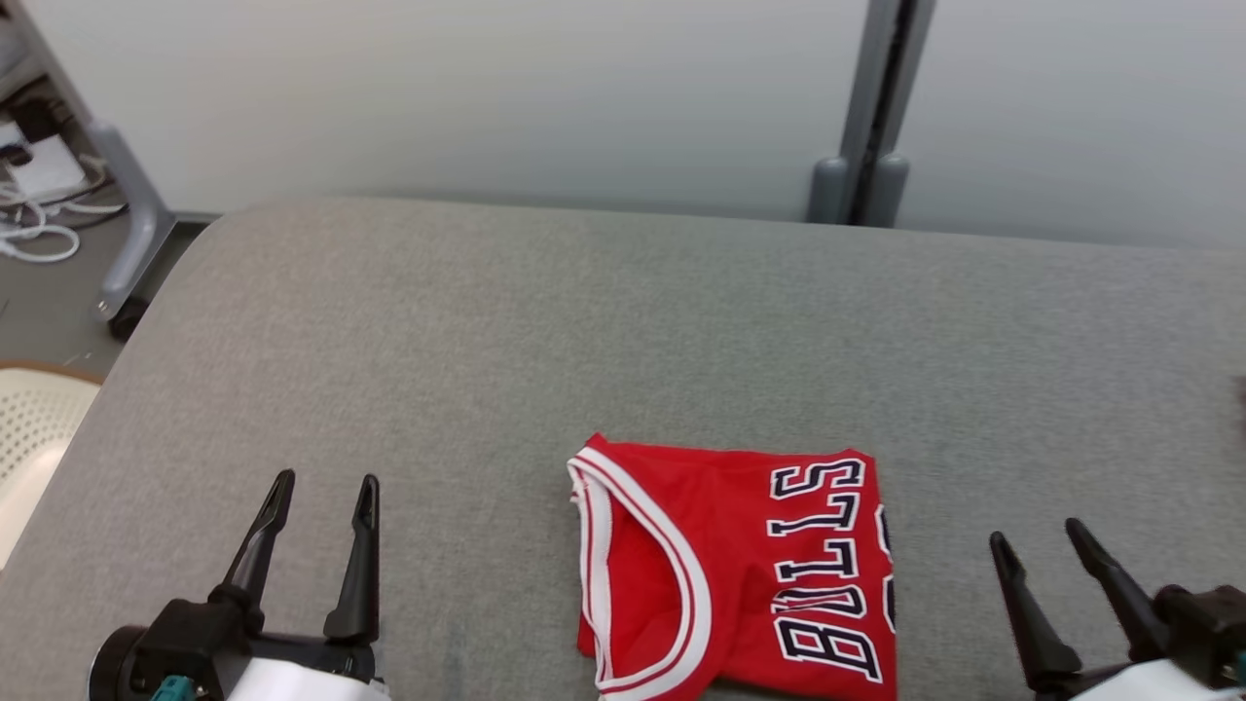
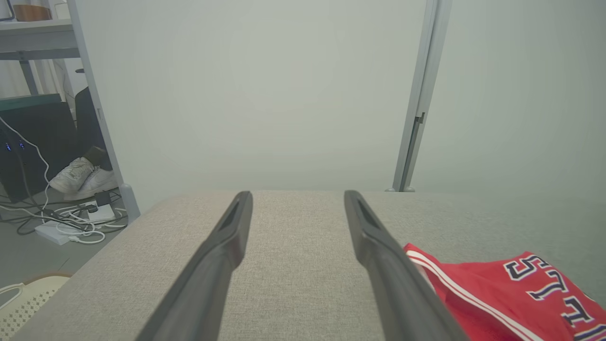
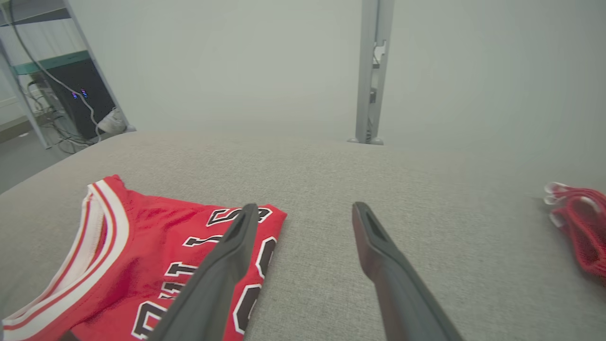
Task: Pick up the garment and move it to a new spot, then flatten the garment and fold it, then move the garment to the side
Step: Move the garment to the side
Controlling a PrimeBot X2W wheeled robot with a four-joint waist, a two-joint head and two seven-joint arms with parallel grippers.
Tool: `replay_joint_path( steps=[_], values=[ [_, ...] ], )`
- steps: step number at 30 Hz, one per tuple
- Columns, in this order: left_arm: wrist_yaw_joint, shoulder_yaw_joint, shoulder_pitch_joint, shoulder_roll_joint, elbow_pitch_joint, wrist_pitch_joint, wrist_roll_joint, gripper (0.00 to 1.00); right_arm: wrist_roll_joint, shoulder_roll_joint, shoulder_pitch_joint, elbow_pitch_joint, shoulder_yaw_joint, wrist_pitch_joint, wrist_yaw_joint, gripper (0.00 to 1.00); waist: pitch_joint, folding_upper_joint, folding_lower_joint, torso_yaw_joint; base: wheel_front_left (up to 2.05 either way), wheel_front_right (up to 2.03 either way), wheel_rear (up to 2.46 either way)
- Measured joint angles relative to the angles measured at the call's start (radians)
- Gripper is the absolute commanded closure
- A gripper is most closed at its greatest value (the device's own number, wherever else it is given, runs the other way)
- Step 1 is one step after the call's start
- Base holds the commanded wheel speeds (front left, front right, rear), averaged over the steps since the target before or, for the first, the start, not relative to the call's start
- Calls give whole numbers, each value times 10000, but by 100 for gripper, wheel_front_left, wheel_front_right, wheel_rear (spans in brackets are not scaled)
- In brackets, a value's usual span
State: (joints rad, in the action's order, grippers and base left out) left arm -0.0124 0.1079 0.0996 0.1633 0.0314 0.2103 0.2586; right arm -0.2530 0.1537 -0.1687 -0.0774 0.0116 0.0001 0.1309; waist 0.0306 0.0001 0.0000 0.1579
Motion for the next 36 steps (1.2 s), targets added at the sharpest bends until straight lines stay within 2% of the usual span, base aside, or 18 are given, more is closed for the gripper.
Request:
replay_joint_path(
  steps=[9,18,19,20,21,29,32,36],
  values=[
    [115,59,-789,-130,-313,316,0,0,-326,58,890,2100,1248,82,0,0,865,0,0,795,0,0,0],
    [157,6,-1087,-174,-579,470,-8,0,-771,-144,1885,4184,1969,100,0,0,1232,0,0,1049,0,0,0],
    [159,0,-1086,-174,-606,470,-10,0,-817,-142,1954,4312,2017,121,0,13,1241,0,0,1038,0,0,0],
    [161,-17,-1088,-174,-621,472,-13,0,-838,-144,2039,4470,2128,213,0,53,1247,0,0,1021,0,0,0],
    [176,-31,-1094,-174,-631,476,-13,0,-895,-153,2104,4544,2226,267,-2,100,1252,0,0,1001,0,0,0],
    [199,-221,-1146,-92,-591,514,-48,0,-1198,-115,2549,4738,2819,90,19,100,1299,0,0,474,0,0,0],
    [203,-263,-1133,-61,-527,514,-61,0,-1177,81,2636,4615,2871,65,33,100,1324,0,0,221,0,0,0],
    [209,-366,-1140,21,-360,529,-84,0,-880,809,2851,4046,2771,-136,8,100,1431,0,0,-598,0,0,0]
  ],
)
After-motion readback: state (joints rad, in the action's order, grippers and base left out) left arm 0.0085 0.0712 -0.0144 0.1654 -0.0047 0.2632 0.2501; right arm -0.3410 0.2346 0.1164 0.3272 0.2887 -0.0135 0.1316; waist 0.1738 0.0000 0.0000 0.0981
